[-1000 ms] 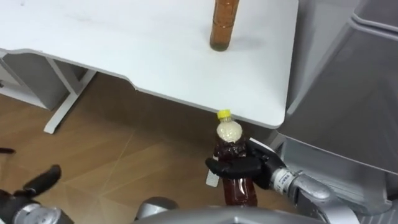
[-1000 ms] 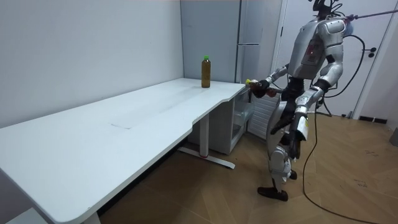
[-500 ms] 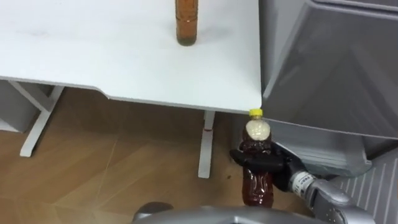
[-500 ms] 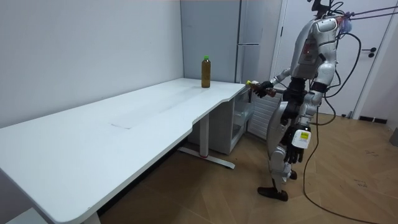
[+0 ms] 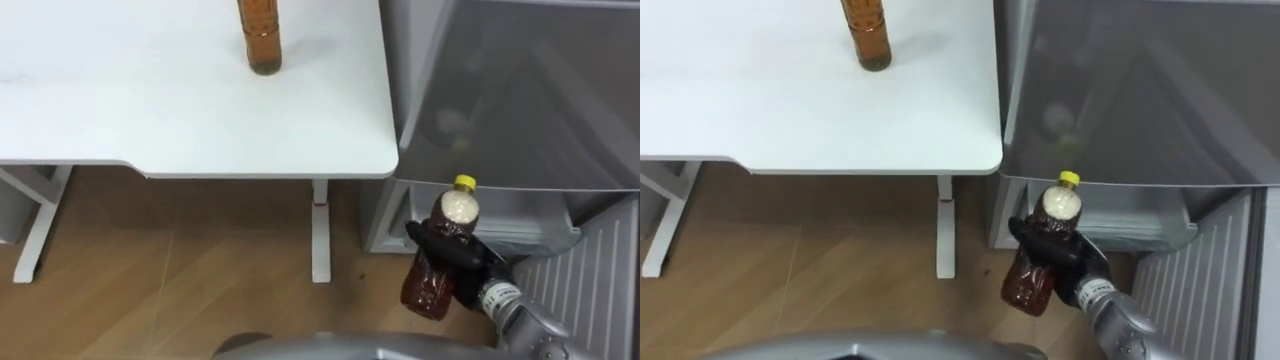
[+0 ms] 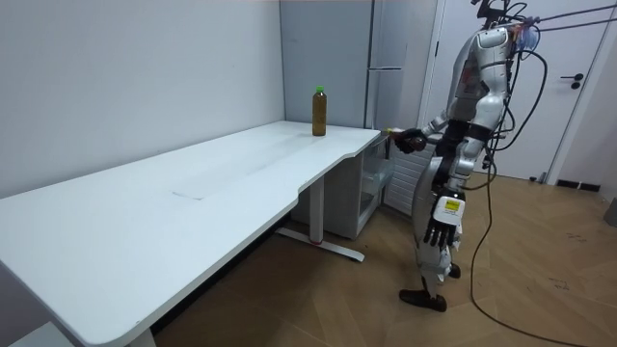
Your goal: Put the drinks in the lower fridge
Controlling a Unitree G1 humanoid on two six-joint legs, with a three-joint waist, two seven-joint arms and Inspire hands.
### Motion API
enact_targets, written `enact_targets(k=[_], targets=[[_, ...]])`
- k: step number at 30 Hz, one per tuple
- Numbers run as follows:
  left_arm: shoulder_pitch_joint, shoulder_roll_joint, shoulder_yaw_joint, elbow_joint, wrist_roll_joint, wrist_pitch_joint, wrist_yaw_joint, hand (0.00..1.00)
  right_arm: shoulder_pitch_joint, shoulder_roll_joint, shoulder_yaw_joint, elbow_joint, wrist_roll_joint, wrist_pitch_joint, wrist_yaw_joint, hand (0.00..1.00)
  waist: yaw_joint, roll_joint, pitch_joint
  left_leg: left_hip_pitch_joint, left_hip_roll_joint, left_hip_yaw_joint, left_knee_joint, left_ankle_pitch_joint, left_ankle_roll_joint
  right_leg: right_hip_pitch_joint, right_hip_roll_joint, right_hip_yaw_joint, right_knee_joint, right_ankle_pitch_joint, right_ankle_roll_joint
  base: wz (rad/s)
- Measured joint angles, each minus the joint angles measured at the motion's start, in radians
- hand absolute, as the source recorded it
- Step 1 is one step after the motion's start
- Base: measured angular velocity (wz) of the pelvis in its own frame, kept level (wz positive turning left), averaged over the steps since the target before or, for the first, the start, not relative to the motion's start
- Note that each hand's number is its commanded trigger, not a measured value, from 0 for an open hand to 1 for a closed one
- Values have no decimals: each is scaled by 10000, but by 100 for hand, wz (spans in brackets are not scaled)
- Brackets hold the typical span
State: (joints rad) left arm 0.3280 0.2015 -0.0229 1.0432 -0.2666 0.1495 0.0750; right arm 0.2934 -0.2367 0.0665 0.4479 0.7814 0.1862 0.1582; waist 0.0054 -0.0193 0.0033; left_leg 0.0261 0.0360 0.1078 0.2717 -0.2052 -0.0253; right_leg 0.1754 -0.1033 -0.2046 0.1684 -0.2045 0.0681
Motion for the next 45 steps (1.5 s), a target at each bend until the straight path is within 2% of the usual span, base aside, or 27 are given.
enact_targets(k=[1, 4, 11, 16, 19, 22, 24, 26, 27, 28, 30, 31, 32, 34, 36, 38, 43, 45], targets=[[-7, -7, 0, 2, 225, 48, -15, 0, -7, 149, -212, 163, 188, -2, -172, 100, -5, 8, 2, -8, 2, 5, 7, -6, 0, 4, 1, 4, 4, -3, 4, 0], [-2, -46, 0, 4, 457, 169, -183, 0, -11, 267, -508, 436, 597, -2, -550, 100, -24, 41, -1, -18, 4, 22, 42, -12, 8, 3, -2, 37, 5, -14, 19, 0], [128, -134, 13, 0, 460, 241, -658, 0, -216, 243, -948, 1036, 2623, -31, -1344, 100, -24, 186, -3, -10, 4, 1, 192, -20, 21, 1, -3, 54, 36, -44, 16, 0], [420, -167, 11, -13, 465, 352, -665, 0, -561, 114, -1016, 1423, 3328, -164, -1880, 100, -27, 176, -4, -2, -1, -22, 184, -20, 21, 3, -9, 19, 46, -58, 14, 1], [433, -168, 8, -17, 1021, 498, -713, 0, -1006, 53, -1087, 1880, 3611, -162, -2191, 100, -22, 164, -3, -183, -5, -65, 272, -22, 25, -68, -22, -64, 114, -97, 6, 8], [50, -121, -51, -67, 1305, 635, -916, 0, -2015, -81, -1152, 2566, 4420, -129, -2630, 100, -136, 154, 0, -915, -28, -317, 608, -22, 51, -782, -85, -289, 577, -280, -5, 24], [-243, -61, -221, -41, 1314, 643, -998, 0, -2606, -128, -1241, 2706, 5049, -138, -2989, 100, -88, 168, 12, -1347, -31, -379, 786, 15, 81, -1237, -124, -357, 933, -314, -31, 15], [-586, -8, -250, -8, 1524, 638, -1064, 0, -3746, -200, -1419, 3594, 5812, -165, -3316, 100, -114, 134, 37, -1806, -65, -446, 1019, 70, 122, -1698, -187, -402, 1230, -351, -30, 12], [-717, 71, -319, -23, 1527, 605, -1050, 0, -3858, -201, -1476, 3754, 6222, -155, -3357, 100, -107, 61, 68, -2030, -67, -489, 1117, 82, 140, -1881, -189, -436, 1282, -367, -28, 13], [-795, 110, -329, -36, 1529, 607, -1043, 0, -3899, -194, -1469, 3754, 6358, -142, -3368, 100, -78, 73, 61, -2173, -65, -511, 1181, 87, 145, -2011, -187, -436, 1324, -376, -34, 9], [-1185, 213, -368, -10, 1519, 633, -996, 0, -4260, -241, -1475, 3969, 6458, -187, -3587, 100, -48, 17, 125, -2686, -61, -580, 1396, 109, 173, -2541, -202, -420, 1583, -432, -37, 2], [-1490, 258, -373, -14, 1530, 615, -868, 0, -4674, -327, -1482, 4389, 6491, -262, -3681, 100, 22, -62, 196, -3021, -42, -587, 1465, 133, 189, -2946, -215, -382, 1801, -442, -55, 0], [-1743, 275, -389, -1, 1524, 521, -775, 0, -5014, -434, -1481, 4754, 6556, -281, -3671, 100, 62, -108, 209, -3382, -39, -600, 1604, 168, 212, -3329, -240, -384, 2001, -453, -72, 0], [-1972, 340, -488, 8, 1513, 368, -742, 0, -5144, -456, -1474, 4775, 6702, -281, -3552, 100, 50, -127, 207, -3834, -19, -625, 1778, 175, 225, -3745, -246, -381, 2203, -453, -78, 0], [-2215, 395, -723, -1, 1508, 297, -621, 0, -5404, -487, -1476, 5035, 7050, -438, -3713, 100, 80, -128, 211, -4126, -58, -618, 1799, 255, 281, -4118, -314, -374, 2372, -455, -77, 0], [-2457, 406, -793, -4, 1497, 162, -523, 0, -5963, -620, -1526, 5598, 7279, -479, -3823, 100, 239, -111, 211, -4476, -108, -536, 1724, 404, 310, -4623, -368, -224, 2571, -444, -72, -9], [-2602, 404, -774, -20, 1501, -11, -175, 0, -6876, -867, -1876, 6514, 7532, -430, -3946, 100, 339, -156, 222, -5190, -177, -413, 1786, 612, 332, -5650, -561, -136, 3205, -482, -142, -2], [-2667, 421, -781, -2, 1506, -81, -72, 0, -7129, -989, -2068, 6535, 7539, -458, -4010, 100, 380, -226, 265, -5579, -205, -382, 1972, 628, 328, -6180, -650, -71, 3679, -586, -198, -5]])
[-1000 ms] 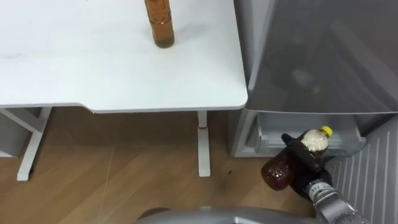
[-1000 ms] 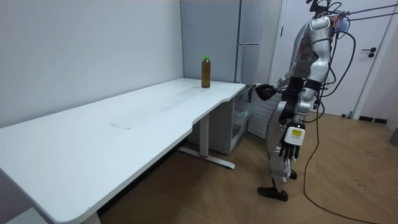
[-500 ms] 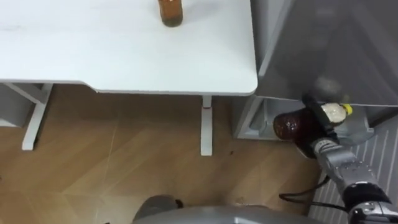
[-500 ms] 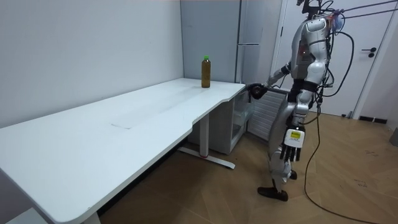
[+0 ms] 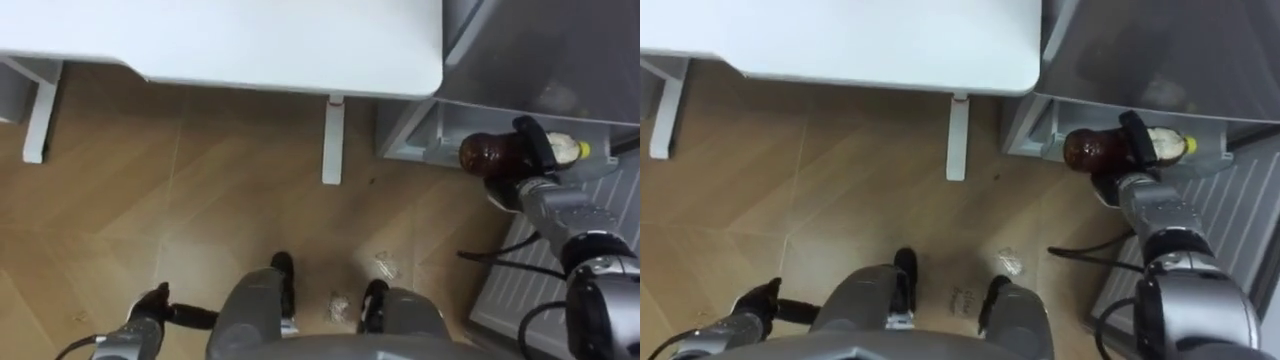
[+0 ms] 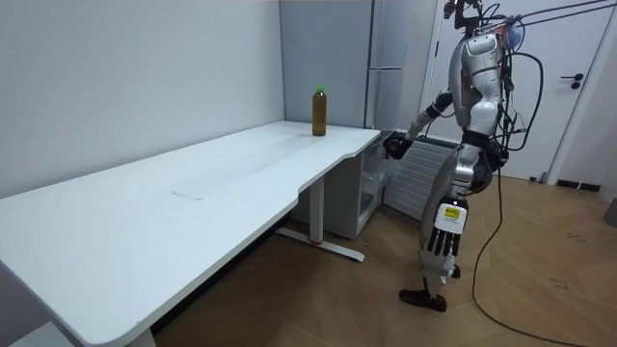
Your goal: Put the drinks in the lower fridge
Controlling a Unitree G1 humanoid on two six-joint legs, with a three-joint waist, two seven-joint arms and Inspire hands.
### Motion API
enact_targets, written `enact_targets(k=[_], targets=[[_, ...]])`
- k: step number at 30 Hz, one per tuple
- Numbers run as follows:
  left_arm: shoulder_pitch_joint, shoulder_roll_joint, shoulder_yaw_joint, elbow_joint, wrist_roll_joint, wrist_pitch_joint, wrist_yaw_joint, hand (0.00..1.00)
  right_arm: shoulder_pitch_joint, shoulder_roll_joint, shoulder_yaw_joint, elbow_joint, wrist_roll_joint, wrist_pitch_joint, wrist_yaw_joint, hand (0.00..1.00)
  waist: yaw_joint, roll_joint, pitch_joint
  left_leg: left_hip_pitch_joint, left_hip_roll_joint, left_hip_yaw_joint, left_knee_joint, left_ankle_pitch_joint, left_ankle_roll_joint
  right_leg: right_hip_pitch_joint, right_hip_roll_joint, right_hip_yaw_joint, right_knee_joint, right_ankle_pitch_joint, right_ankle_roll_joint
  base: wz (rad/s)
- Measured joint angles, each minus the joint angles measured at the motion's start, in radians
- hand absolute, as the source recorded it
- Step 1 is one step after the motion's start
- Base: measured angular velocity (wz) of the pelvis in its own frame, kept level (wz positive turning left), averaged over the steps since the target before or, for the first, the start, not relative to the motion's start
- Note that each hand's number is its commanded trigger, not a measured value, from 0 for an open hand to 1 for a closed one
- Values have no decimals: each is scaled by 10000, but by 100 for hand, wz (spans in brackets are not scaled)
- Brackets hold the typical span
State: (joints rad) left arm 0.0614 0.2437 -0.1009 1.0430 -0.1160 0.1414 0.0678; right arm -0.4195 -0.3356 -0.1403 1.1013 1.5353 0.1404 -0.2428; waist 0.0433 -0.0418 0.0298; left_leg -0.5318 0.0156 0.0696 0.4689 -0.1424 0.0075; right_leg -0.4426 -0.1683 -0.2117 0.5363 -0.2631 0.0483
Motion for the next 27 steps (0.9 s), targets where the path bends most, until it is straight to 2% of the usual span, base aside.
enact_targets(k=[1, 5, 10, 12, 15, 17, 20, 24, 25, 27], targets=[[-90, 11, -3, 39, 4, -34, 137, 0, -235, -127, -23, 185, 19, 7, -34, 100, 122, -139, 88, -232, -42, 106, 193, -6, -3, -396, -85, 200, 468, -170, -16, -4], [-308, 25, -19, 108, -26, -165, 539, 0, -875, -595, -43, 578, 329, -183, -318, 100, 421, -325, 202, -1369, -14, 93, 1382, -300, -67, -1635, -208, 392, 1846, -709, -134, 2], [-373, 29, -259, 239, -63, -159, 1007, 0, -1336, -913, -39, 640, 383, -192, -502, 100, 600, -348, 213, -2519, 104, -28, 2581, -601, -137, -2787, -230, 438, 3055, -1104, -250, 0], [-442, 26, -245, 238, -12, -166, 1118, 0, -1551, -1109, -41, 639, 382, -196, -646, 100, 646, -349, 212, -2981, 101, -40, 2902, -652, -183, -3251, -306, 442, 3443, -1223, -219, 4], [-535, 44, -246, 259, -13, -205, 1347, 0, -1976, -1369, -43, 621, 289, -432, -1072, 100, 703, -350, 212, -3686, 103, -33, 3503, -752, -157, -3955, -370, 534, 4072, -1285, -337, 0], [-534, 44, -312, 282, -26, -279, 1450, 0, -2216, -1432, -43, 590, 300, -738, -1362, 100, 703, -346, 210, -4155, 133, -35, 3941, -878, -123, -4377, -370, 609, 4457, -1375, -312, 0], [-574, 54, -331, 282, -86, -505, 1477, 0, -2447, -1607, -42, 547, 293, -1000, -1696, 100, 698, -346, 206, -4895, 182, -54, 4496, -1037, -43, -5038, -384, 646, 4948, -1502, -217, 0], [-593, 100, -406, 318, -116, -604, 1529, 0, -2848, -1775, -34, 412, 223, -1076, -2169, 100, 558, -353, 203, -5588, 149, -33, 4971, -1124, 49, -5716, -469, 734, 5398, -1578, -146, 2], [-595, 101, -406, 320, -111, -600, 1618, 0, -2892, -1858, -21, 255, 217, -1076, -2231, 84, 496, -351, 202, -5742, 117, -34, 5131, -1151, 71, -5858, -524, 754, 5581, -1640, -139, 8], [-595, 102, -406, 343, -109, -585, 1656, 0, -3042, -1926, -18, 187, 215, -1113, -2235, 0, 415, -342, 198, -5867, 100, -40, 5387, -1215, 140, -5953, -573, 770, 5828, -1733, -178, 6]])
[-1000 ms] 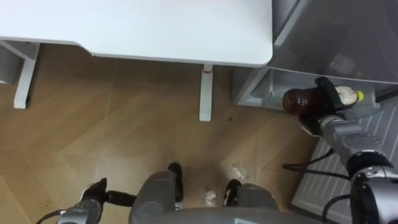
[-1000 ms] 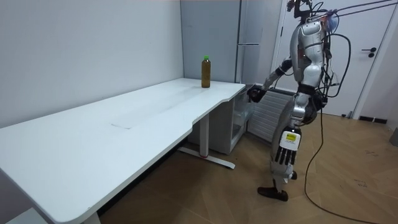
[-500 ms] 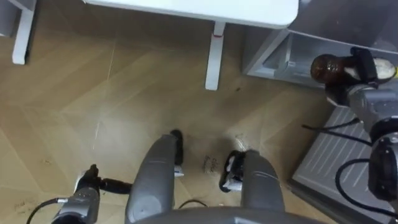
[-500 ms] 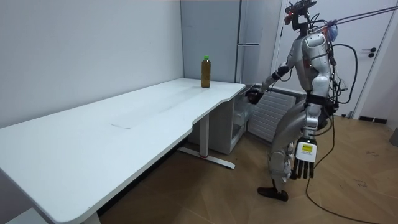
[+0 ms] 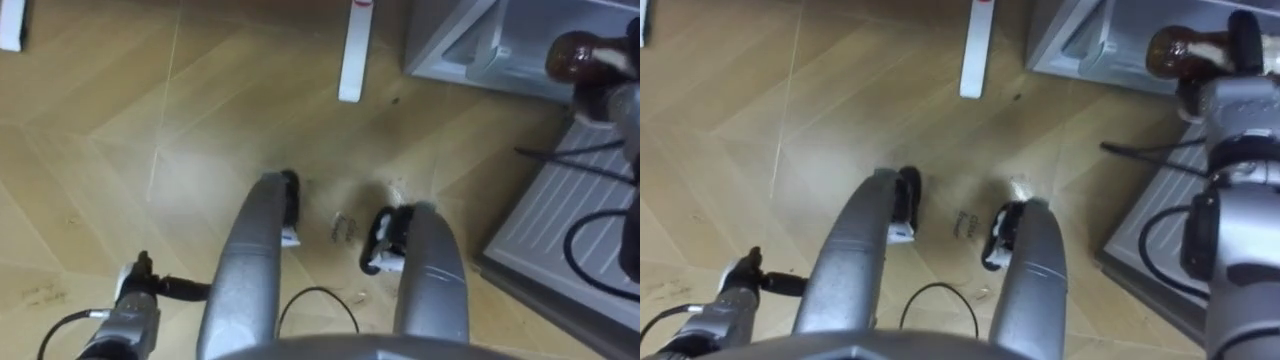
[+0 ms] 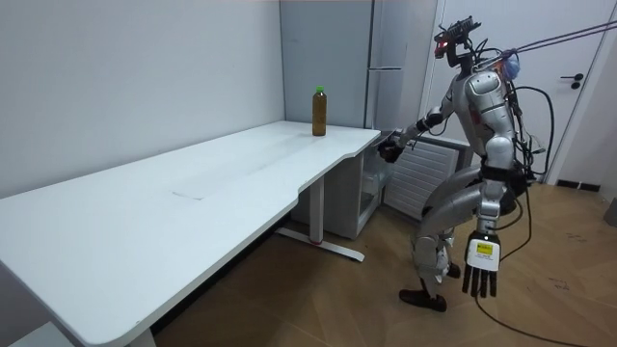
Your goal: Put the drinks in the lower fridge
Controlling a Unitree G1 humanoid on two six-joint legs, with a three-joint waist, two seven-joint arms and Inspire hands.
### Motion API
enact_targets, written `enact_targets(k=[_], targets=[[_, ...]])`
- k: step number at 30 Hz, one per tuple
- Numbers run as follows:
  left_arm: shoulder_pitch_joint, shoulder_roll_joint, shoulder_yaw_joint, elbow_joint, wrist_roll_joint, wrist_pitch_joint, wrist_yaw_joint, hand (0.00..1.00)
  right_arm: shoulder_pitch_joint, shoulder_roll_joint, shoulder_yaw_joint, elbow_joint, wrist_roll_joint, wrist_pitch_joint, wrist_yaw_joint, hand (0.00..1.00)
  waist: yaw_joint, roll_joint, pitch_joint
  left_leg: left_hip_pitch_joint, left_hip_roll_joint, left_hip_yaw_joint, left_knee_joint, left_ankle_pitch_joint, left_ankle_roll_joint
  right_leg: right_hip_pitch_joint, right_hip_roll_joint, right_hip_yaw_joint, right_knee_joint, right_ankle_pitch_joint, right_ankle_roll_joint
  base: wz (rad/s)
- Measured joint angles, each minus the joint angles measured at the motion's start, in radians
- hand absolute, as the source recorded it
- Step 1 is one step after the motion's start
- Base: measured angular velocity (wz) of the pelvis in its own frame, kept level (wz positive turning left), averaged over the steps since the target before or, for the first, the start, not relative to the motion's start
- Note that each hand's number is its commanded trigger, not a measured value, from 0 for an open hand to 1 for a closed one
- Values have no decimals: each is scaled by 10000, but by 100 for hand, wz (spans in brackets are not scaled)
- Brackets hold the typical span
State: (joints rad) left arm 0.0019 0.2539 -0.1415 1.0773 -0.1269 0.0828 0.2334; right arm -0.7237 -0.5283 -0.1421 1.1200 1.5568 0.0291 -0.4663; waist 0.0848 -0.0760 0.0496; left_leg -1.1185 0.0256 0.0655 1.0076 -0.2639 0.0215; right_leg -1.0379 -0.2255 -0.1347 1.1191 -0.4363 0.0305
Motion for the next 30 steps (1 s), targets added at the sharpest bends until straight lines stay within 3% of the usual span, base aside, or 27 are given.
enact_targets(k=[9, 20, 30], targets=[[-5, 25, -11, 35, -147, -62, -43, 0, -300, -155, 17, -383, 2, -170, -339, 0, -234, 26, -13, -375, 5, -5, 670, -264, 42, -302, -162, -12, 690, -344, -35, 4], [21, 52, -25, 37, -407, -308, -65, 0, -302, -154, 40, -378, 8, -281, -809, 0, -147, 34, -17, -143, -20, 119, 616, -263, 50, -149, -229, 76, 758, -426, -3, 0], [240, 332, -212, 10, -781, -476, -127, 0, -206, -151, 59, -326, 115, -281, -1035, 0, -7, 33, -17, 118, -7, 172, 537, -284, 19, 71, -245, 78, 741, -483, -63, 0]])
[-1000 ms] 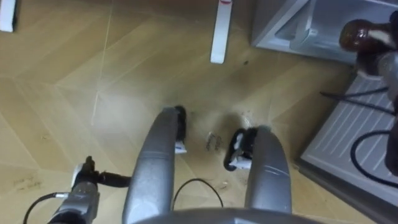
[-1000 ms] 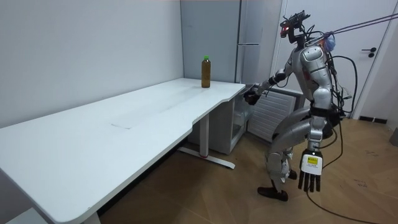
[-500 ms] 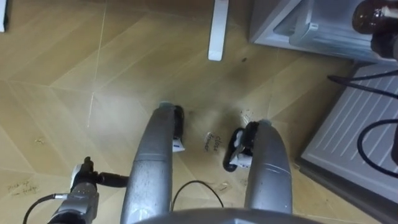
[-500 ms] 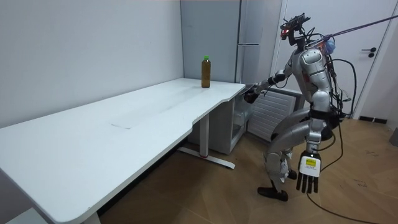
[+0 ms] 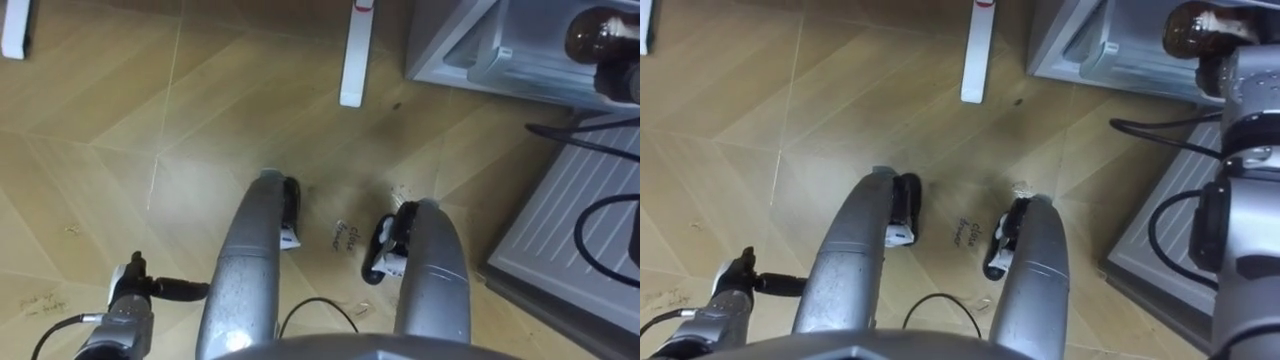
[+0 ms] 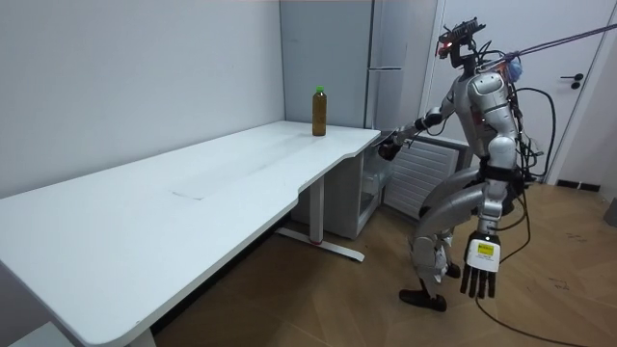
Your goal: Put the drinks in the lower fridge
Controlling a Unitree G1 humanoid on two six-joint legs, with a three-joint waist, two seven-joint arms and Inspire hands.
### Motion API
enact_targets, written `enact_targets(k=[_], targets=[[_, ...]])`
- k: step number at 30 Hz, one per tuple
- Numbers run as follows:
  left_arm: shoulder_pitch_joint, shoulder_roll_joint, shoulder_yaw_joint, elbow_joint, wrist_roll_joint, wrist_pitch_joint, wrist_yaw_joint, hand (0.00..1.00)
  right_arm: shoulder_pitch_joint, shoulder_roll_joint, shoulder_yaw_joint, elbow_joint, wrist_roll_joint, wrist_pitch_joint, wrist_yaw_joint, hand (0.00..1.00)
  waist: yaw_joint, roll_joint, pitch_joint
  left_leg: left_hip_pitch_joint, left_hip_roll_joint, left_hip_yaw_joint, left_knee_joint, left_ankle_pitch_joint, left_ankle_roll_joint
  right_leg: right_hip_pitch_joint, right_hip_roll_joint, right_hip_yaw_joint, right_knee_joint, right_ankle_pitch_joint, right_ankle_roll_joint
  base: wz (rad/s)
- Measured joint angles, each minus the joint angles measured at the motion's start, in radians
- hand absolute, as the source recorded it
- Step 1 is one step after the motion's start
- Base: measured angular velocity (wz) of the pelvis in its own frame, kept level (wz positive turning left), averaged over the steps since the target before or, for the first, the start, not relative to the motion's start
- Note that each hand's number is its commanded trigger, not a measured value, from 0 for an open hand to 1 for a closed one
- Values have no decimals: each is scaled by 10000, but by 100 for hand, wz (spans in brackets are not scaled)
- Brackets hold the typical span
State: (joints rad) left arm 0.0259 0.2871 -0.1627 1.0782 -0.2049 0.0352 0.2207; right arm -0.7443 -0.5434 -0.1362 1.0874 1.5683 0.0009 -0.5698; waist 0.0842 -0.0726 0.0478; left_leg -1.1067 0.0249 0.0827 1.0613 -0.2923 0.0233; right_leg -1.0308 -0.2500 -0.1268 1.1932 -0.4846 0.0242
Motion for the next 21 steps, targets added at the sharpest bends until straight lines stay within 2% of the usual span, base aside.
enact_targets(k=[9, 10, 11, 21], targets=[[307, 43, -26, -3, -2, 48, -13, 0, 15, 0, 3, 2, 147, 1, 17, 0, 6, -1, -1, 28, 2, 10, -2, 0, 0, 24, -26, -12, 2, -19, 19, 0], [341, 45, -77, -4, -1, 49, -10, 0, 19, 0, 15, 2, 187, 2, 17, 76, 4, -1, -1, 33, 0, 10, 0, 0, 1, 32, -28, -12, 2, -13, 7, 0], [367, 45, -119, -2, -1, 52, -7, 0, 26, 0, 20, 2, 194, 2, 19, 100, 2, -1, -1, 34, 1, 10, 2, 1, 1, 39, -28, -17, 2, 1, -18, 0], [563, 59, -318, 12, -2, 103, -24, 0, 196, 4, 314, 17, 170, 96, 70, 100, -8, -3, 1, 298, 7, 17, -16, -23, -11, 325, -51, -68, 1, -62, -29, 1]])
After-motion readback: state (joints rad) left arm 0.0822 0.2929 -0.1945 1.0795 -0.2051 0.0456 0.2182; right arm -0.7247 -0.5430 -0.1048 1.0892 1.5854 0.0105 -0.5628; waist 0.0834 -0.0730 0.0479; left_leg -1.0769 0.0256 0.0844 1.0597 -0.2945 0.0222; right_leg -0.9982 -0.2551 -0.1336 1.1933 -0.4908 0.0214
